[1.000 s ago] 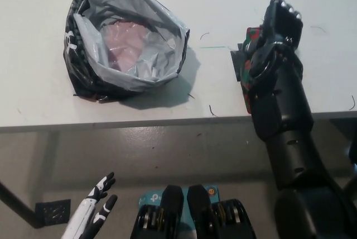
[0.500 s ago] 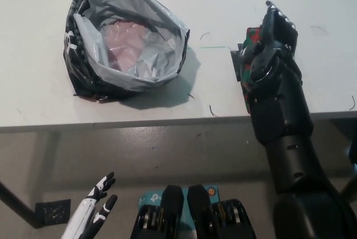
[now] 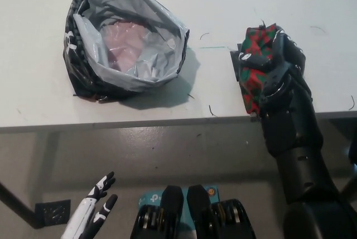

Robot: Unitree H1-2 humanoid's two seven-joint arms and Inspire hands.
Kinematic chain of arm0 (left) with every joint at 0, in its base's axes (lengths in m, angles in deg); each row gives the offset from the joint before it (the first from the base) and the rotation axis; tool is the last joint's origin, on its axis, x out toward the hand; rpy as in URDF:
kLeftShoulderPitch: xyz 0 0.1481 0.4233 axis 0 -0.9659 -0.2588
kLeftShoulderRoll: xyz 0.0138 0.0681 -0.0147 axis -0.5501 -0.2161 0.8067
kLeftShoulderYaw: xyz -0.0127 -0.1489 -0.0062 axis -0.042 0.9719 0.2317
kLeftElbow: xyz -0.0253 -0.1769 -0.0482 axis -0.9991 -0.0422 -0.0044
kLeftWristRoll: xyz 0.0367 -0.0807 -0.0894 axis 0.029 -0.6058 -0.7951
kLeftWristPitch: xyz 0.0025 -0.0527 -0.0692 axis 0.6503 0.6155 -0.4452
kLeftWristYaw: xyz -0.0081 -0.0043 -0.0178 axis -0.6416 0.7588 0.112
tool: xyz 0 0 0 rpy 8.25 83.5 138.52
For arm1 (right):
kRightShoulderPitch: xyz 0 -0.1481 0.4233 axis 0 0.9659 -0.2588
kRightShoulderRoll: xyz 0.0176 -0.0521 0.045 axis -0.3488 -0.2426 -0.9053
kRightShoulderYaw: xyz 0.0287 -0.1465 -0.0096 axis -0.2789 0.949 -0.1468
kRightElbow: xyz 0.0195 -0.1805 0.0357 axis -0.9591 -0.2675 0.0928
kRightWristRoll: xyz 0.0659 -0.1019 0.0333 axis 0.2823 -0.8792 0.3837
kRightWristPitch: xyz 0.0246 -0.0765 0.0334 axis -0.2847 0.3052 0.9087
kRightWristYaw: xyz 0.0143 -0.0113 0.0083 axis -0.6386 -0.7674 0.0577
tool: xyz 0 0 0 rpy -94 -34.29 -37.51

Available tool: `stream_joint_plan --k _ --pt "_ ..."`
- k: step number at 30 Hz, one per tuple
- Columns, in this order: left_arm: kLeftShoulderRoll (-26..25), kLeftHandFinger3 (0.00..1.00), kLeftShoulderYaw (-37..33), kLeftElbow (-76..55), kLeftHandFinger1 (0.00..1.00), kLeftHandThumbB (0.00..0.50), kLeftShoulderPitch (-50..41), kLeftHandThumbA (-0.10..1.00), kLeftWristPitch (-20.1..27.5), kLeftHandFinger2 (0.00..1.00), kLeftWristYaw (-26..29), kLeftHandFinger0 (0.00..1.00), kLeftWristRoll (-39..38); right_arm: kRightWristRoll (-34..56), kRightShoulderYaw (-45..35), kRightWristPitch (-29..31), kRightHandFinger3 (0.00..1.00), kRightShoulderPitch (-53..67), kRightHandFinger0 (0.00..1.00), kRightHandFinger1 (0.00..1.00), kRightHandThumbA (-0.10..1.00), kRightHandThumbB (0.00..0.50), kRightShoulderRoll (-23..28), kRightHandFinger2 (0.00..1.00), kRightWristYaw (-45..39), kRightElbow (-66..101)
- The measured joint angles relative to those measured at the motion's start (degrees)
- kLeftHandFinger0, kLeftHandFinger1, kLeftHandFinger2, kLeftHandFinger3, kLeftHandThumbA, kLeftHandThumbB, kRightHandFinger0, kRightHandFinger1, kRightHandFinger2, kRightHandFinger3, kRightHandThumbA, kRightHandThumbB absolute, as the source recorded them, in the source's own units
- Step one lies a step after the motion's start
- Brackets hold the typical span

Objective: The robot uses its right hand to pick up a bag of coffee beans and puts it in the black plastic bag, then the robot grabs the top of the bag and lifts it.

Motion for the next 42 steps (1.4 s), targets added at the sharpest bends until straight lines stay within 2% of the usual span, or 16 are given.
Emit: stream_joint_plan --k 8,14,15,16,17,18,20,22,23,24,25,26,27,29,35,42 --pt "0.0 1.00 0.1 0.0 1.00 0.194 0.1 1.00 0.3 1.00 0.0 1.00 0.5 1.0 1.0 0.2 1.00 0.0 1.00 1.00 1.00 0.458 0.6 1.00 1.8 -3.3" --pt "0.0 1.00 0.1 0.0 1.00 0.193 0.4 1.00 0.5 1.00 0.0 1.00 0.8 2.6 2.6 0.4 1.00 -0.3 1.00 1.00 0.96 0.444 1.4 1.00 3.9 -6.4" --pt "0.0 1.00 0.1 0.0 1.00 0.196 0.4 1.00 0.5 1.00 0.0 1.00 0.8 2.6 2.7 0.4 1.00 -0.4 0.93 1.00 0.94 0.437 1.4 1.00 4.0 -6.5" --pt "0.0 1.00 0.2 0.0 1.00 0.196 0.5 1.00 0.5 1.00 0.0 1.00 0.9 2.8 3.3 0.4 1.00 -0.9 0.93 1.00 0.94 0.437 1.5 1.00 4.2 -7.6" --pt "0.0 1.00 0.2 0.0 1.00 0.211 0.6 1.00 0.5 1.00 0.0 1.00 1.0 2.8 3.5 0.3 1.00 -1.0 0.67 1.00 0.79 0.448 1.5 1.00 4.2 -7.8" --pt "0.0 1.00 0.2 0.0 1.00 0.214 0.6 1.00 0.5 1.00 0.0 1.00 1.0 2.6 4.1 0.3 1.00 -1.3 0.60 1.00 0.76 0.452 1.6 1.00 4.2 -8.5" --pt "0.0 1.00 0.2 0.0 1.00 0.227 0.6 1.00 0.5 1.00 0.0 1.00 1.0 2.1 6.1 0.3 1.00 -2.4 0.57 0.94 0.62 0.433 2.1 1.00 3.8 -10.6" --pt "0.0 1.00 0.2 0.0 1.00 0.228 0.6 1.00 0.5 1.00 0.0 1.00 1.0 1.5 7.2 0.3 1.00 -3.2 0.66 0.91 0.41 0.402 2.3 1.00 3.5 -12.2" --pt "0.0 1.00 0.2 0.0 1.00 0.229 0.6 1.00 0.5 1.00 0.0 1.00 1.0 1.2 7.8 0.3 1.00 -3.5 0.67 0.88 0.37 0.399 2.4 1.00 3.3 -12.8" --pt "0.0 1.00 0.2 0.0 1.00 0.228 0.6 1.00 0.5 1.00 0.0 1.00 1.0 1.1 8.2 0.3 1.00 -3.8 0.58 0.74 0.22 0.351 2.4 0.87 3.2 -13.3" --pt "0.0 1.00 0.2 0.0 1.00 0.227 0.6 1.00 0.5 1.00 0.0 1.00 1.0 1.0 9.3 0.3 1.00 -4.4 0.50 0.67 0.17 0.357 2.4 0.79 2.8 -14.2" --pt "0.0 1.00 0.2 0.0 1.00 0.228 0.6 1.00 0.5 1.00 0.0 1.00 1.0 1.0 9.9 0.3 1.00 -4.7 0.12 0.24 0.02 0.332 2.5 0.45 2.6 -14.6" --pt "0.0 1.00 0.2 0.0 1.00 0.229 0.6 1.00 0.5 1.00 0.0 1.00 1.0 1.0 10.1 0.3 1.00 -4.8 0.00 0.02 -0.07 0.281 2.5 0.23 2.5 -14.8" --pt "0.0 1.00 0.3 -0.1 1.00 0.235 0.6 1.00 0.5 1.00 0.0 1.00 1.1 1.0 11.5 0.2 1.00 -5.1 0.00 0.00 -0.08 0.247 3.0 0.19 2.4 -15.1" --pt "-0.1 1.00 0.3 -0.2 1.00 0.230 1.4 1.00 0.5 1.00 0.0 1.00 1.1 1.9 13.4 0.2 1.00 -5.2 0.00 0.00 -0.10 0.232 4.0 0.11 3.1 -15.1" --pt "-0.2 1.00 0.3 -0.2 1.00 0.229 1.9 1.00 0.5 1.00 0.0 1.00 1.2 4.6 13.9 0.2 1.00 -4.8 0.00 0.05 -0.10 0.226 4.3 0.18 4.3 -14.6"
